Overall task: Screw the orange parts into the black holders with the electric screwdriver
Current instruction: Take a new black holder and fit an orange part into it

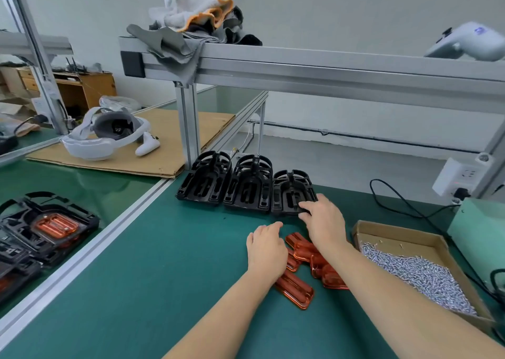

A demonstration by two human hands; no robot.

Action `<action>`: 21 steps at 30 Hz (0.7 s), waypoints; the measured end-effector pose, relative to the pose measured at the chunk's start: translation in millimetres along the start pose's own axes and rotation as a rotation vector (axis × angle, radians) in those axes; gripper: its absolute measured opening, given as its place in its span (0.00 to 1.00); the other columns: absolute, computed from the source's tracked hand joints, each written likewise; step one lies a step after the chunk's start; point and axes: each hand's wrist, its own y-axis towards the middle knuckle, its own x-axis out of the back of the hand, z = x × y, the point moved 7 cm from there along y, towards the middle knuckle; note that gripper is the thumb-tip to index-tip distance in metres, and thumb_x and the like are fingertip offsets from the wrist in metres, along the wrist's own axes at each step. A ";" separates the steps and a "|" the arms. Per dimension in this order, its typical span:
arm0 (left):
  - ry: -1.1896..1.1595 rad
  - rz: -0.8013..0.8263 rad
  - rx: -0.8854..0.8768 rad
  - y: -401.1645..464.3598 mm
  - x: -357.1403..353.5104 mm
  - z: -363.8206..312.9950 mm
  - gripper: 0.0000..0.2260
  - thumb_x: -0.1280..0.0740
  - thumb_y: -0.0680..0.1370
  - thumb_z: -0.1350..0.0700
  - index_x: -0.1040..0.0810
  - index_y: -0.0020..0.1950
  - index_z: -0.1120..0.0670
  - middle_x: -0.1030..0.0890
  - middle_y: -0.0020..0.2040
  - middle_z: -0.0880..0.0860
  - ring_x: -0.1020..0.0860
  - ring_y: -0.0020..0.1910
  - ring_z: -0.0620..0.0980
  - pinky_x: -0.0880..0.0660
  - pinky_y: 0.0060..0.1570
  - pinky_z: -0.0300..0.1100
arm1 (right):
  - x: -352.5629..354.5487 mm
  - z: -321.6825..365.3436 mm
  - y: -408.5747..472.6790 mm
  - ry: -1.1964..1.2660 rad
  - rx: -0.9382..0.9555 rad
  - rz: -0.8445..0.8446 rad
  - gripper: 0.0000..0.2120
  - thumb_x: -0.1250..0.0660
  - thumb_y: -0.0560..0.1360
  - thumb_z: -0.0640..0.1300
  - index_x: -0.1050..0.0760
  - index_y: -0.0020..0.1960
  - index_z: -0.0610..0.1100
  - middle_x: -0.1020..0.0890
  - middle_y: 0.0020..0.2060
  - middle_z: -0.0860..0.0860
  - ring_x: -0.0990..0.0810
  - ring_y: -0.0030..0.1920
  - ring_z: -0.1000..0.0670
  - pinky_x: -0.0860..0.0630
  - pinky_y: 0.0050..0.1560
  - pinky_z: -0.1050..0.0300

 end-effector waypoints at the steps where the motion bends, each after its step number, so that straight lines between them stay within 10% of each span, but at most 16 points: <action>1: -0.031 0.000 0.012 -0.9 0.1 0.3 0.20 0.47 0.80 0.62 0.35 0.73 0.53 0.29 0.69 0.53 0.36 0.70 0.50 0.45 0.71 0.44 | 3.4 -0.2 -0.3 0.001 0.011 -0.022 0.15 0.36 0.80 0.45 0.22 0.65 0.49 0.25 0.62 0.45 0.26 0.60 0.43 0.28 0.57 0.53; 12: -0.479 -0.060 0.135 -11.7 7.8 5.0 0.20 0.44 0.81 0.55 0.36 0.74 0.51 0.31 0.71 0.51 0.29 0.66 0.52 0.33 0.66 0.44 | 30.1 -27.9 -14.8 0.241 -0.042 -0.239 0.12 0.35 0.78 0.35 0.17 0.57 0.44 0.24 0.66 0.43 0.23 0.61 0.39 0.29 0.63 0.50; 21: -1.272 0.144 0.467 16.9 0.7 -21.9 0.23 0.34 0.78 0.50 0.33 0.70 0.59 0.25 0.64 0.60 0.25 0.61 0.57 0.30 0.64 0.50 | 32.7 -29.2 -31.2 0.349 -0.048 -0.275 0.12 0.35 0.77 0.33 0.16 0.55 0.42 0.22 0.64 0.43 0.23 0.62 0.41 0.30 0.63 0.53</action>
